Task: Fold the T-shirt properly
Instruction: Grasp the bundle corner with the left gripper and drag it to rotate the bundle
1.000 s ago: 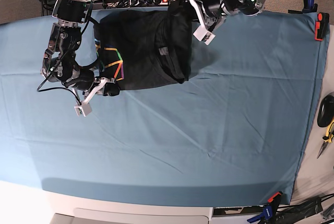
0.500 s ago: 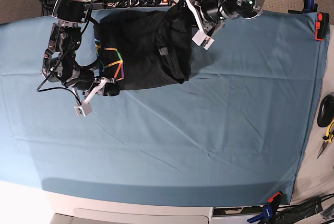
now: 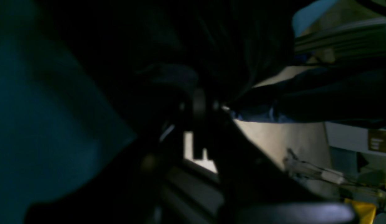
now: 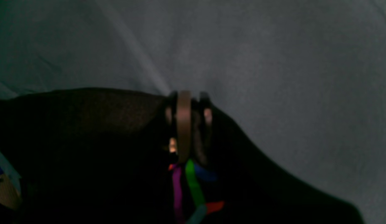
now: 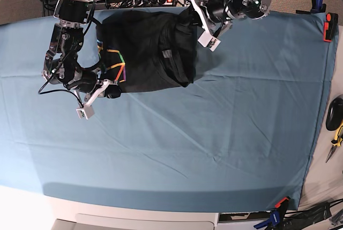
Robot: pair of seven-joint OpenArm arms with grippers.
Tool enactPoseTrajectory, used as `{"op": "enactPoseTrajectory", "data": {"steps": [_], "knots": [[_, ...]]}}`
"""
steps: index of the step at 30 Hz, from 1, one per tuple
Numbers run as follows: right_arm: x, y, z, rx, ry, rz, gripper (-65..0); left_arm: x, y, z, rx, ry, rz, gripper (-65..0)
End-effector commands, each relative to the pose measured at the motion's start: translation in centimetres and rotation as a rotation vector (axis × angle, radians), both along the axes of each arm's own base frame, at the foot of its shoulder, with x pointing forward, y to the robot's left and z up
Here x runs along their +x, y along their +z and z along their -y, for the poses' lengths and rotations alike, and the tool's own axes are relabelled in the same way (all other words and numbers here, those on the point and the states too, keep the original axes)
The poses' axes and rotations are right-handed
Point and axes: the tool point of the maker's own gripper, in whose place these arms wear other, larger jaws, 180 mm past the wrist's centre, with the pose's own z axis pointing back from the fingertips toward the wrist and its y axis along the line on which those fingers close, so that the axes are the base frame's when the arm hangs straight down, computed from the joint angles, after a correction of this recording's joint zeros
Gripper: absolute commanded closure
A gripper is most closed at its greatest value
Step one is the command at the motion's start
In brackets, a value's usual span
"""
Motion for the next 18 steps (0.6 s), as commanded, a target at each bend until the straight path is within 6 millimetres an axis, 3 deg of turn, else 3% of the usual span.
{"op": "enactPoseTrajectory", "data": {"steps": [1,11,18], "knots": [[1.1,1.3,0.4,-0.001,-0.006,0.049,0.0,0.5,0.8,0.3,-0.023,0.009,0.029,0.0],[0.7,1.1,0.2,-0.012,0.028,0.042,0.0,2.5,0.2,-1.2,0.082,0.018,0.078,0.0],[0.4,1.1,1.4,-0.018,-0.003,0.036,0.0,3.5,0.2,-1.9,0.121,0.017,0.113,0.0]]}}
